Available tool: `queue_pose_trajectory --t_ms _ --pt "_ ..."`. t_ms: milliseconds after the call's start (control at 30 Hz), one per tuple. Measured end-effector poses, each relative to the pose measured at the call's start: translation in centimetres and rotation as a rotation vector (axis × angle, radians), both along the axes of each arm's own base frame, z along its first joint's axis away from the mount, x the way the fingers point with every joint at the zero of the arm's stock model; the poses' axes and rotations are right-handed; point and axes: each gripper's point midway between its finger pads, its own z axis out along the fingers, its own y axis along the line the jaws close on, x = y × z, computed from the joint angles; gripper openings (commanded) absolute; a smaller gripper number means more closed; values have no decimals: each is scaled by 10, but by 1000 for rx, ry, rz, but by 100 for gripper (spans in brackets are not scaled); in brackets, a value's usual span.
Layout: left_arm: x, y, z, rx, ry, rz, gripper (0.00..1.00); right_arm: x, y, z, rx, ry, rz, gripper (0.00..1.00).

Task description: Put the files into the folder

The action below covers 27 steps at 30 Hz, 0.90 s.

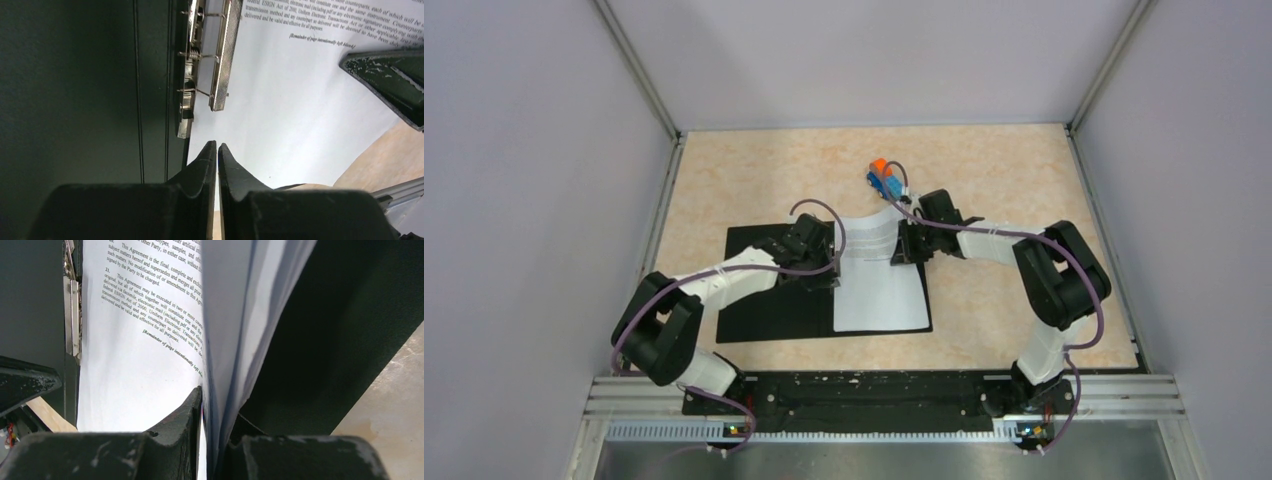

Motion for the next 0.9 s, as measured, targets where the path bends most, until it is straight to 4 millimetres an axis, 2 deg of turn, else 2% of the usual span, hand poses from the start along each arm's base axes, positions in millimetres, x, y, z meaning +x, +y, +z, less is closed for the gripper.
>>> queue_pose_trajectory --t_ms 167,467,633,733,800,900 --pt "-9 -7 -2 -9 7 -15 0 -2 3 0 1 3 4 13" --pt "-15 -8 -17 3 38 13 0 -1 2 0 -8 1 -3 21" --pt "-15 -8 -31 32 55 40 0 2 1 2 -20 -2 -11 30" --pt "-13 -9 -30 27 50 60 0 5 -1 3 -33 -9 -22 37" --pt "-12 -9 -30 26 51 78 0 7 -2 4 -44 -15 -30 49" --pt "-11 -8 -31 23 54 98 0 13 -3 7 -47 -26 -40 56"
